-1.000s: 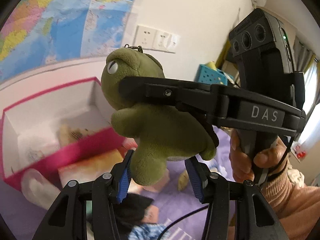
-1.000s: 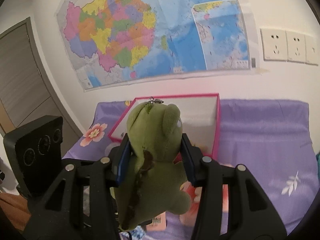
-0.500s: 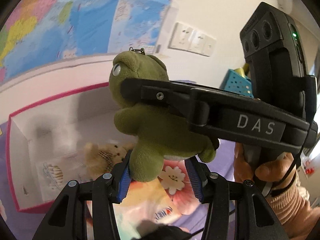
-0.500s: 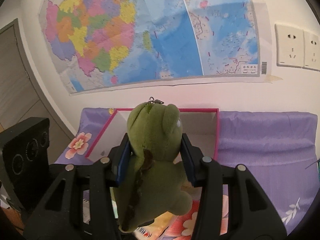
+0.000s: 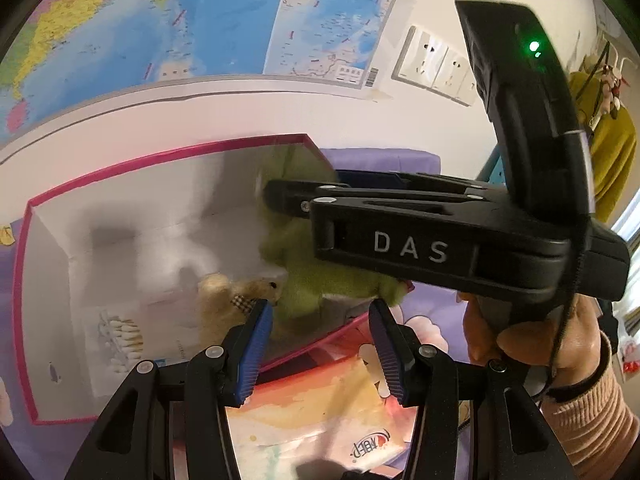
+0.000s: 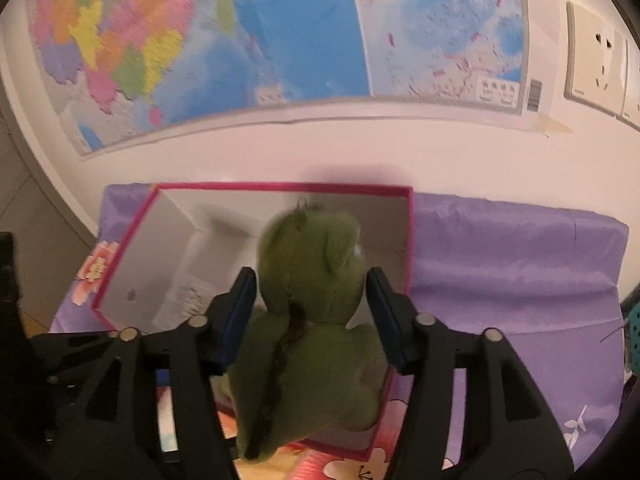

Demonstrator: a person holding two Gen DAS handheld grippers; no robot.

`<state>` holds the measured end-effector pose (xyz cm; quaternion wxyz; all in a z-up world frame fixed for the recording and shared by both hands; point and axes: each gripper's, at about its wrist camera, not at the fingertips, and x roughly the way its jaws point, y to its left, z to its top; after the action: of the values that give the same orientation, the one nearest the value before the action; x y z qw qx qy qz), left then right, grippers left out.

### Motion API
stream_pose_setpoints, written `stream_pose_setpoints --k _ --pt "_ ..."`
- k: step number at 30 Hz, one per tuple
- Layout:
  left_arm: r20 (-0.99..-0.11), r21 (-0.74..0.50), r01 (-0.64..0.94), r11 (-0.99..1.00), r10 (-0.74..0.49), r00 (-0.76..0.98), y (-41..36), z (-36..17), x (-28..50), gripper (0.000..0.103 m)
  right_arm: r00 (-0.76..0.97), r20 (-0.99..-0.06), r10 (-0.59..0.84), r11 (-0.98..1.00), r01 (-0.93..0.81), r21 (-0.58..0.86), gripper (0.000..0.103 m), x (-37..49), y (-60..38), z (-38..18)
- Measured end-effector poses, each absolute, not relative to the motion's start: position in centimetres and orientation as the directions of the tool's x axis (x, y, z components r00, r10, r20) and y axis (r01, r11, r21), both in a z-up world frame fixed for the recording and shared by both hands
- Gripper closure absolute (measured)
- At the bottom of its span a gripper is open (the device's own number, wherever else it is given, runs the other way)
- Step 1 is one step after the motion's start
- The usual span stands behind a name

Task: Organize soft objects
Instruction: 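Carry the green plush into the pink box and open the right tool, then grasp the black scrunchie with the right tool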

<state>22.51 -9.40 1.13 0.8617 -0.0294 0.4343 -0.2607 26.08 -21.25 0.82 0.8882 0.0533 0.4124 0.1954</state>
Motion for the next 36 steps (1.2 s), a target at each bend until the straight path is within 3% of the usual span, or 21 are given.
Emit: stream_pose_setpoints --k 5,14,21,27,36 --pt "-0.717 -0.260 0.421 0.869 -0.465 0.518 -8.5 1.8 21.3 0.052 0.620 -0.676 0.400 0.916 -0.292 0.275 0.043 24.4 -22.5 1.6" --pt "-0.642 -0.242 0.449 0.860 -0.489 0.590 -6.1 4.0 16.2 0.052 0.600 -0.563 0.569 0.822 -0.393 0.412 0.043 18.3 -24.4 4.6" --pt "-0.588 -0.247 0.471 0.847 -0.517 0.622 -3.8 5.1 11.4 0.051 0.581 -0.476 0.660 0.751 -0.498 0.435 0.042 12.8 -25.1 6.8" --pt "-0.602 -0.238 0.470 0.850 -0.509 0.616 -2.6 3.7 8.4 0.048 0.532 -0.503 0.681 0.730 -0.548 0.409 0.042 9.3 -24.1 5.5" --pt "-0.691 -0.248 0.435 0.866 -0.473 0.547 -2.5 -1.1 6.7 0.048 0.446 -0.614 0.651 0.740 -0.552 0.384 0.042 7.8 -21.3 0.4"
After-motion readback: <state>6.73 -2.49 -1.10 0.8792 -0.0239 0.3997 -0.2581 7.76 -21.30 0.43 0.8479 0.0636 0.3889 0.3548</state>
